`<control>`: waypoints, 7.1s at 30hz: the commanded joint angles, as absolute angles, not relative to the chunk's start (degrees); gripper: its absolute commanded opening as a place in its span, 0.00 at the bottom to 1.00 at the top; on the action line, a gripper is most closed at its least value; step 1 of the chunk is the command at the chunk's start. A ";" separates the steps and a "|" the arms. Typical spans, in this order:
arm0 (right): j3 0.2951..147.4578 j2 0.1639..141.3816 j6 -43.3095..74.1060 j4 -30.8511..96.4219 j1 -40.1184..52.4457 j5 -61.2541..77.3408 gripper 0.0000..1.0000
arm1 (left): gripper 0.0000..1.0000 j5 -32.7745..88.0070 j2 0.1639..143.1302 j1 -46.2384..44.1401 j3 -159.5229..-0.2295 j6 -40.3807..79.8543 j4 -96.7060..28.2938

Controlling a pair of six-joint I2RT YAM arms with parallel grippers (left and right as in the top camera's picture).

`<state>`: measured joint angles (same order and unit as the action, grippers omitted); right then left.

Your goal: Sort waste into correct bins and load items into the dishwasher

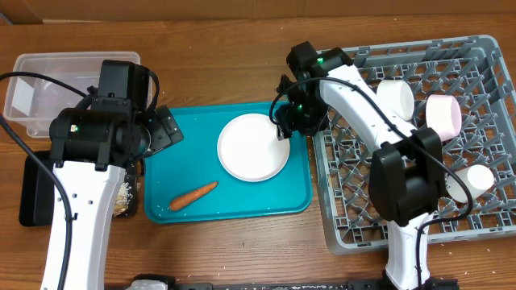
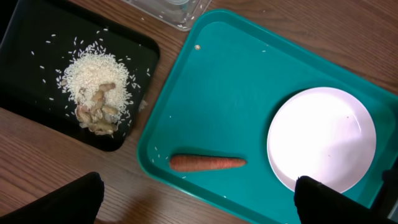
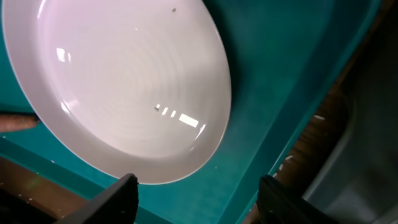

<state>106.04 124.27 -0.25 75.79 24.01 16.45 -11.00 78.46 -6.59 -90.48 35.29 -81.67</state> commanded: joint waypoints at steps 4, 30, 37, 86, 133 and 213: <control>103.53 128.09 0.03 74.22 24.05 15.03 0.63 | 1.00 -12.01 78.74 -6.35 -90.89 36.47 -81.60; 94.39 128.84 3.05 64.90 28.08 1.91 0.46 | 1.00 -10.90 78.83 -6.39 -90.85 36.47 -80.97; 94.39 128.84 3.05 63.77 31.55 0.89 0.49 | 1.00 -10.92 79.02 -6.39 -90.85 36.40 -81.34; 113.49 105.49 34.09 77.67 10.20 -49.74 0.04 | 1.00 -11.55 79.44 -6.39 -90.85 36.40 -80.51; 97.65 105.43 27.92 72.01 39.27 -26.96 0.94 | 1.00 -11.05 79.44 -6.39 -90.85 36.42 -79.05; 109.91 107.28 6.04 84.38 -9.08 8.60 0.55 | 1.00 7.46 79.48 -6.39 -63.68 73.58 -74.81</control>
